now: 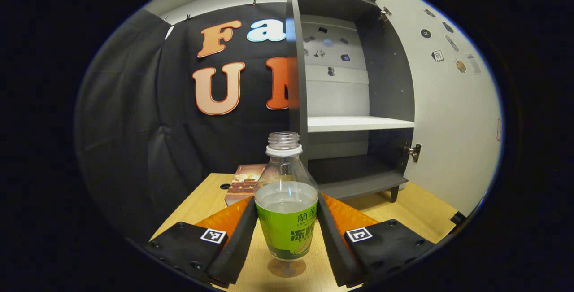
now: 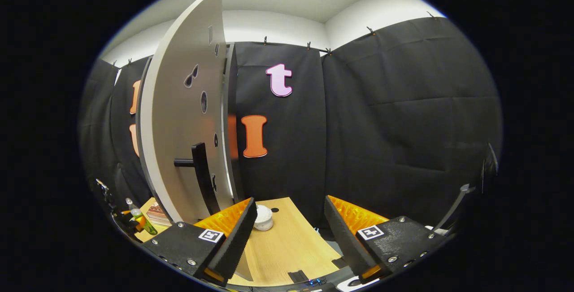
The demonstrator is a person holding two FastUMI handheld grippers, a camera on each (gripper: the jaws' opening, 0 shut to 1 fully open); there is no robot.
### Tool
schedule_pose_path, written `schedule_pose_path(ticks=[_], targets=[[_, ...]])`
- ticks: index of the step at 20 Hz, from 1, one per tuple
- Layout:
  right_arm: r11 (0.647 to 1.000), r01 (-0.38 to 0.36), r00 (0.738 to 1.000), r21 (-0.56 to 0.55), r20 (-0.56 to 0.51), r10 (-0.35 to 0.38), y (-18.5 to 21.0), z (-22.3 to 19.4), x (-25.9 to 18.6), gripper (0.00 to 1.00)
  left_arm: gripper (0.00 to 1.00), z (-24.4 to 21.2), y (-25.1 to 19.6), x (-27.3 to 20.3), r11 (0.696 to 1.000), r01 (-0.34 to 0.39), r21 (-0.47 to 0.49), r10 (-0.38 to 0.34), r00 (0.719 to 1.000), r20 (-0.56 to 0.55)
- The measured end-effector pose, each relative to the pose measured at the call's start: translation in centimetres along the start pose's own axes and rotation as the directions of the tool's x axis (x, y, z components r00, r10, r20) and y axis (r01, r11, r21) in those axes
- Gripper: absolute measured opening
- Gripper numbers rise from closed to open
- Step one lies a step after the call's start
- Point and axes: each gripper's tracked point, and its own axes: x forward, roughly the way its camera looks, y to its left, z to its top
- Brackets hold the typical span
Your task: Open the cabinet door with the right hand, grasp the bottle in the cabinet with the left hand and place it on the coaster, then close the cabinet door with the right hand.
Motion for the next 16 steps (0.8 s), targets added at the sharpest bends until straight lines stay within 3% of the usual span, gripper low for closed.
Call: schedule_pose_path(ticks=[8, 16], targets=[[1.000, 0.022, 0.999, -0.013, -0.037, -0.023, -0.2, -0.5, -0.4, 0.93, 0.84, -8.4, 0.3, 1.6, 1.000, -0.023, 0.000, 0.022, 0.996, -0.085], [0.999, 0.035, 0.998, -0.037, -0.055, -0.037, -0.4, -0.8, -0.6, 0.93, 0.82, -11.4, 0.3, 2.1, 0.998, -0.053, -0.012, 0.052, 0.994, -0.095]])
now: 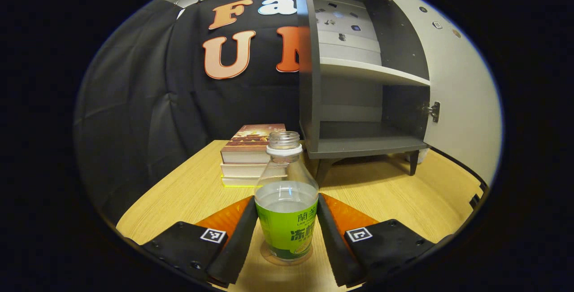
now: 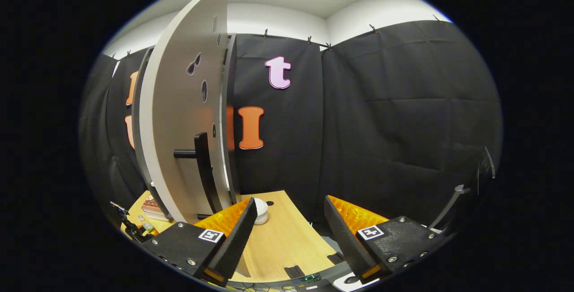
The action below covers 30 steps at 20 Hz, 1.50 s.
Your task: Open the cabinet door with the right hand, grasp the bottle in the cabinet with the left hand and place it on the coaster, then close the cabinet door with the right hand.
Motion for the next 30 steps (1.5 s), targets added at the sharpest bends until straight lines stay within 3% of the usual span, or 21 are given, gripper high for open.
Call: schedule_pose_path(ticks=[19, 23, 24, 26, 27, 28, 29, 30], targets=[[0.999, -0.051, 0.999, -0.004, -0.009, 0.051, 1.3, -0.3, 0.2, 0.93, 0.86, 1.4, 0.2, -2.3, 1.000, -0.022, 0.019, 0.022, 0.999, -0.024], [0.998, -0.056, 0.998, -0.017, -0.003, 0.056, 1.2, -0.2, 0.3, 0.93, 0.87, 3.5, 0.0, -3.5, 1.000, -0.024, 0.004, 0.024, 1.000, -0.008], [0.998, -0.055, 0.999, -0.022, 0.000, 0.055, 1.2, -0.2, 0.3, 0.93, 0.95, 4.3, 0.1, -3.9, 1.000, -0.024, 0.003, 0.024, 1.000, 0.003], [0.998, -0.052, 0.999, -0.025, 0.005, 0.052, 1.1, -0.1, 0.4, 0.93, 0.98, 6.3, 0.1, -5.0, 1.000, -0.022, 0.009, 0.022, 0.999, 0.029], [0.998, -0.051, 0.999, -0.026, 0.009, 0.051, 1.1, -0.1, 0.4, 0.99, 0.98, 7.5, 0.2, -5.7, 1.000, -0.022, 0.017, 0.022, 0.999, 0.045], [0.998, -0.054, 0.998, -0.026, 0.012, 0.054, 1.2, 0.0, 0.5, 0.93, 0.98, 8.8, 0.2, -6.4, 0.999, -0.021, 0.027, 0.019, 0.998, 0.061], [0.998, -0.062, 0.998, -0.025, 0.014, 0.062, 1.4, 0.0, 0.5, 0.99, 0.98, 10.3, 0.5, -7.2, 0.999, -0.025, 0.038, 0.022, 0.996, 0.084], [0.997, -0.069, 0.997, -0.027, 0.018, 0.069, 1.6, 0.0, 0.5, 0.92, 0.98, 11.9, 0.8, -8.1, 0.998, -0.034, 0.044, 0.029, 0.994, 0.109]])
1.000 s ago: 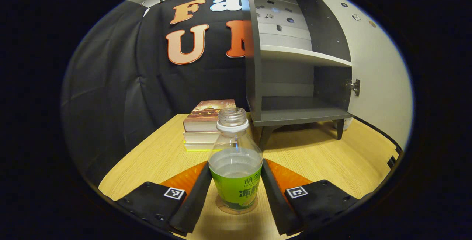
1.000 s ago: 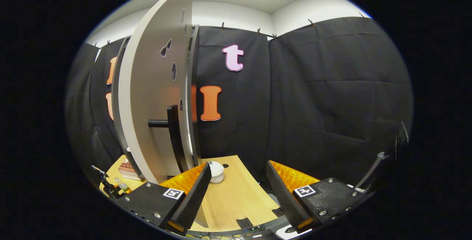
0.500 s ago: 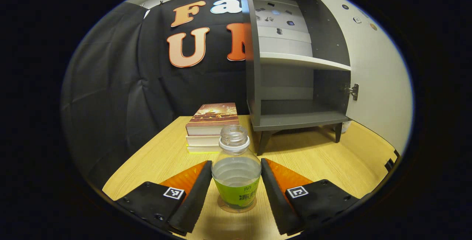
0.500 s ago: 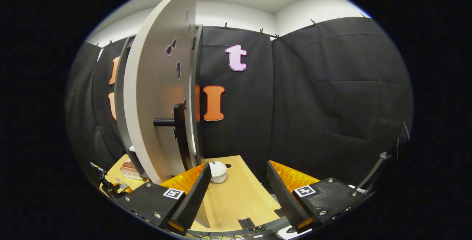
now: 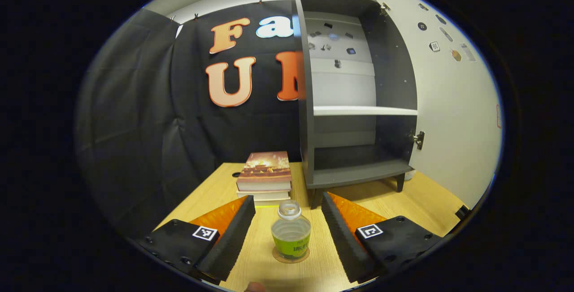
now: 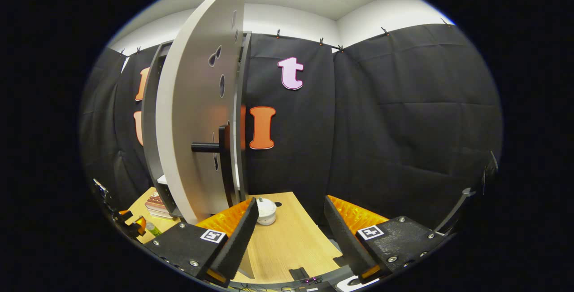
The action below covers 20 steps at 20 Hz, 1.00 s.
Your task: Open the cabinet door with the right hand, grasp the bottle in the cabinet with the left hand and place it on the coaster, then close the cabinet door with the right hand.
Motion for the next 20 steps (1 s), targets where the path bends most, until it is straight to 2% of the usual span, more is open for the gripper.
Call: schedule_pose_path(ticks=[1, 2, 3, 4, 7, 8, 14, 15, 16, 17, 19, 20], targets=[[1.000, -0.004, 1.000, -0.002, 0.004, 0.004, 0.0, 0.1, 0.0, 0.91, 0.98, 1.7, 0.6, -0.6, 1.000, -0.010, 0.004, 0.010, 1.000, 0.021], [1.000, -0.004, 1.000, -0.002, 0.009, 0.004, 0.1, 0.1, 0.0, 0.97, 0.98, 3.5, 1.0, -1.1, 1.000, -0.011, 0.003, 0.011, 0.999, 0.042], [1.000, -0.005, 1.000, 0.001, 0.013, 0.005, 0.1, 0.1, 0.1, 0.86, 0.97, 5.2, 1.6, -1.5, 1.000, -0.015, -0.001, 0.015, 0.998, 0.063], [1.000, -0.008, 1.000, 0.011, 0.017, 0.008, 0.2, 0.1, 0.1, 0.94, 0.98, 6.9, 2.2, -1.9, 1.000, -0.016, -0.003, 0.016, 0.997, 0.079], [0.997, -0.035, 0.999, 0.062, 0.020, 0.034, 1.7, 0.1, 0.1, 0.91, 0.97, 11.3, 3.9, -2.9, 1.000, -0.014, 0.009, 0.013, 0.993, 0.117], [0.996, -0.042, 0.999, 0.072, 0.024, 0.040, 2.0, 0.1, 0.0, 0.80, 0.97, 12.6, 4.4, -3.2, 1.000, -0.012, 0.019, 0.009, 0.992, 0.127], [0.995, -0.077, 0.996, 0.070, 0.040, 0.074, 3.9, 0.3, -0.3, 0.78, 0.97, 18.3, 7.0, -5.0, 1.000, 0.015, 0.012, -0.017, 0.986, 0.168], [0.994, -0.084, 0.996, 0.071, 0.041, 0.081, 4.3, 0.3, -0.3, 0.69, 0.97, 18.7, 7.7, -5.3, 1.000, 0.017, 0.010, -0.019, 0.985, 0.170], [0.993, -0.093, 0.995, 0.075, 0.040, 0.090, 4.7, 0.3, -0.3, 0.88, 0.97, 19.1, 8.4, -5.4, 1.000, 0.019, 0.009, -0.020, 0.985, 0.173], [0.992, -0.102, 0.994, 0.079, 0.041, 0.099, 5.2, 0.4, -0.4, 0.78, 0.97, 20.3, 9.0, -5.8, 1.000, 0.016, 0.009, -0.018, 0.984, 0.176], [0.989, -0.115, 0.993, 0.094, 0.041, 0.112, 6.3, 0.3, -0.5, 0.78, 0.97, 20.7, 11.1, -5.9, 1.000, 0.004, 0.015, -0.006, 0.984, 0.177], [0.988, -0.120, 0.992, 0.100, 0.042, 0.117, 6.8, 0.4, -0.7, 0.87, 0.97, 20.8, 12.0, -5.9, 1.000, -0.003, 0.018, 0.000, 0.984, 0.177]])
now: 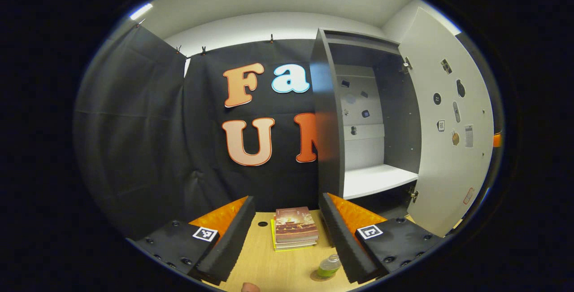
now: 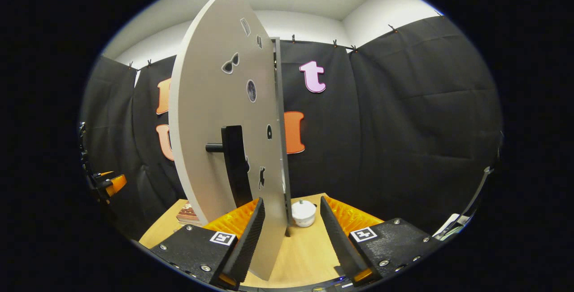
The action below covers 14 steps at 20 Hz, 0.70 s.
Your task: Open the cabinet door with the right hand, grasp the bottle in the cabinet with the left hand and place it on the coaster, then close the cabinet door with the right hand.
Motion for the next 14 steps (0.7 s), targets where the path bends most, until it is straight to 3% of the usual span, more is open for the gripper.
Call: schedule_pose_path(ticks=[1, 2, 4, 5, 8, 9, 10, 11, 12, 14], targets=[[1.000, -0.004, 1.000, 0.003, 0.001, 0.004, 0.5, 0.0, -0.1, 0.87, 0.97, 0.0, 0.9, 0.1, 1.000, -0.006, 0.003, 0.006, 1.000, 0.000], [1.000, -0.007, 1.000, 0.003, 0.002, 0.007, 0.8, 0.0, -0.1, 0.78, 0.98, 0.0, 1.8, 0.1, 1.000, -0.012, 0.000, 0.012, 1.000, -0.002], [1.000, -0.014, 1.000, 0.009, 0.001, 0.014, 1.3, 0.0, 0.2, 0.83, 0.97, -0.2, 3.5, 0.1, 0.999, -0.029, -0.017, 0.028, 1.000, -0.013], [1.000, -0.017, 1.000, 0.015, 0.000, 0.017, 1.7, -0.1, 0.1, 0.78, 0.97, -0.3, 4.2, 0.2, 0.999, -0.030, -0.028, 0.029, 0.999, -0.015], [0.999, -0.034, 0.999, 0.032, -0.003, 0.035, 3.0, -0.1, 0.5, 0.79, 0.97, -0.1, 6.1, 0.3, 0.999, -0.027, -0.040, 0.027, 1.000, -0.012], [0.998, -0.041, 0.999, 0.038, -0.003, 0.041, 3.5, -0.1, 0.7, 0.88, 0.97, -0.1, 7.0, 0.3, 0.999, -0.033, -0.034, 0.033, 0.999, -0.009], [0.998, -0.050, 0.999, 0.045, -0.004, 0.050, 3.9, -0.1, 0.9, 0.80, 0.97, -0.1, 7.8, 0.3, 0.999, -0.040, -0.027, 0.040, 0.999, -0.006], [0.997, -0.061, 0.998, 0.053, -0.006, 0.061, 4.6, -0.2, 1.0, 0.87, 0.97, -0.2, 8.5, 0.3, 0.999, -0.048, -0.021, 0.048, 0.999, -0.003], [0.995, -0.073, 0.997, 0.062, -0.008, 0.074, 5.2, -0.2, 1.1, 0.88, 0.97, -0.3, 9.2, 0.1, 0.998, -0.054, -0.017, 0.054, 0.999, -0.002], [0.991, -0.106, 0.994, 0.084, -0.013, 0.108, 6.2, -0.4, 1.6, 0.81, 0.97, -0.7, 10.5, 0.2, 0.998, -0.065, -0.014, 0.065, 0.998, -0.006]])
